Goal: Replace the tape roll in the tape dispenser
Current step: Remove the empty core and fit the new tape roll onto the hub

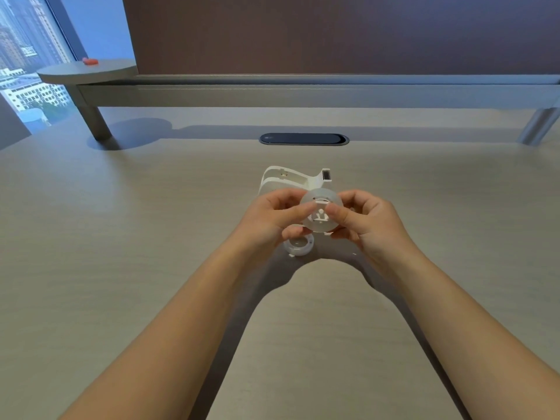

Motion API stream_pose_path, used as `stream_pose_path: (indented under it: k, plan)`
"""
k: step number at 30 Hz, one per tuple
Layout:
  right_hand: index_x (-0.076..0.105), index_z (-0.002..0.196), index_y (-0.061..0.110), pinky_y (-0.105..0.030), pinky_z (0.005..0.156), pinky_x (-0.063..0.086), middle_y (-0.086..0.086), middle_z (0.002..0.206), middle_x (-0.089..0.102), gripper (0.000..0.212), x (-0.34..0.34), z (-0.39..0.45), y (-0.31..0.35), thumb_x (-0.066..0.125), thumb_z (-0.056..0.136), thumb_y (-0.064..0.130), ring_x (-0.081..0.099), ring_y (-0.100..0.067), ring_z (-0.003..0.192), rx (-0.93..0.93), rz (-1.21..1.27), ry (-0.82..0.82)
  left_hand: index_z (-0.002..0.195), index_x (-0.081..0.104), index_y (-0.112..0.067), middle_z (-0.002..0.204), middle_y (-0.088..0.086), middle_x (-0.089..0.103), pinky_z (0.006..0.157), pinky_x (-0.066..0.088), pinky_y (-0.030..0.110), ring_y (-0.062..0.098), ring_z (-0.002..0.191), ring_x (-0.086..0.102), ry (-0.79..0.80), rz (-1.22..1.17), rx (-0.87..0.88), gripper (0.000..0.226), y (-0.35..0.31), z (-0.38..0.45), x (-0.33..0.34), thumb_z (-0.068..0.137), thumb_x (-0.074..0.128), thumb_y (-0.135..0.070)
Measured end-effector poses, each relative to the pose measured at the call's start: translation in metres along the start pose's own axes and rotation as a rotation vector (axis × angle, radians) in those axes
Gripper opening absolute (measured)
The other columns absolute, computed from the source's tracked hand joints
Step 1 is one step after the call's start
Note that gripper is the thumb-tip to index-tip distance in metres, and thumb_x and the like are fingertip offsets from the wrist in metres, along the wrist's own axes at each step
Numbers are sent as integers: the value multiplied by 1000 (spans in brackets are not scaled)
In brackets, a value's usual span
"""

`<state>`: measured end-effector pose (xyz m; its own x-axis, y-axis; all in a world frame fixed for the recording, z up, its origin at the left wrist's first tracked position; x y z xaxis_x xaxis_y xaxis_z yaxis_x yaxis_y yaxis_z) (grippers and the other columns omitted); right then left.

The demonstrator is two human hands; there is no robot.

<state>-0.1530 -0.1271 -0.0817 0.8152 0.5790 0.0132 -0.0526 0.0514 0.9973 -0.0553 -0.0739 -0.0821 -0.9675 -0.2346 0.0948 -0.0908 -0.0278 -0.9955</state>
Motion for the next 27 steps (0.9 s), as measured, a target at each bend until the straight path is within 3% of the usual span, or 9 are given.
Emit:
stream_pose_path:
  k: [4, 9, 13, 18, 21, 24, 27]
  plan:
    - [59, 71, 18, -12, 46, 48, -4, 70, 59, 10, 3, -1, 5, 61, 75, 10, 60, -6, 54, -54, -6, 22, 74, 60, -13, 66, 2, 61, 55, 54, 17, 8, 58, 61, 2, 62, 29, 9, -5, 0, -3, 77, 58, -5]
    - [57, 67, 20, -12, 46, 48, -3, 67, 59, 16, 3, 0, 8, 60, 77, 8, 58, -7, 55, -108, -77, 3, 69, 59, -16, 68, 4, 55, 55, 55, 17, 5, 55, 61, -47, 159, 116, 13, -11, 0, -6, 75, 59, -4]
    - [56, 65, 20, -10, 46, 48, -1, 65, 58, 19, 3, 1, 11, 60, 77, 5, 57, 2, 49, -157, -111, -19, 70, 58, -18, 71, 4, 58, 59, 54, 19, 14, 66, 58, -104, 243, 200, 13, -17, -2, -7, 76, 60, -7]
    - [56, 64, 21, -9, 47, 47, -1, 66, 58, 20, 3, 0, 13, 60, 77, 6, 57, -6, 54, -182, -131, -44, 71, 58, -16, 70, 4, 59, 61, 54, 19, 17, 68, 57, -158, 273, 242, 12, -20, -4, -9, 77, 59, -6]
    - [56, 64, 20, -10, 46, 47, -2, 64, 58, 20, 3, 1, 10, 60, 77, 6, 57, 0, 50, -168, -117, -56, 71, 59, -16, 70, 5, 59, 62, 53, 22, 17, 68, 57, -168, 274, 222, 11, -17, -3, -10, 78, 58, -7]
    - [59, 68, 16, -11, 48, 50, -2, 63, 60, 12, 6, 2, 7, 59, 79, 12, 59, -7, 54, -107, -91, -41, 69, 61, -16, 67, 1, 61, 62, 51, 23, 14, 65, 59, -152, 151, 129, 14, -8, 0, -9, 80, 56, -9]
    - [63, 79, 14, -14, 52, 52, 5, 56, 64, 23, 6, 1, 4, 45, 88, 24, 61, -7, 53, -31, -8, -16, 70, 61, -14, 67, 1, 61, 59, 49, 21, 12, 63, 57, -180, 10, 37, 17, -2, 2, -13, 83, 51, -9]
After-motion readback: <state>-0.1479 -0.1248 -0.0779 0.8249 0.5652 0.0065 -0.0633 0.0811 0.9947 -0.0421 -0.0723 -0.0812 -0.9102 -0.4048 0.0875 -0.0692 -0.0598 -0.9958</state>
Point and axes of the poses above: each hand's wrist, its own z-axis towards the middle knuckle, its own x-axis out of the palm, y = z × x, the point moved 9 cm from there along z, towards the middle knuckle
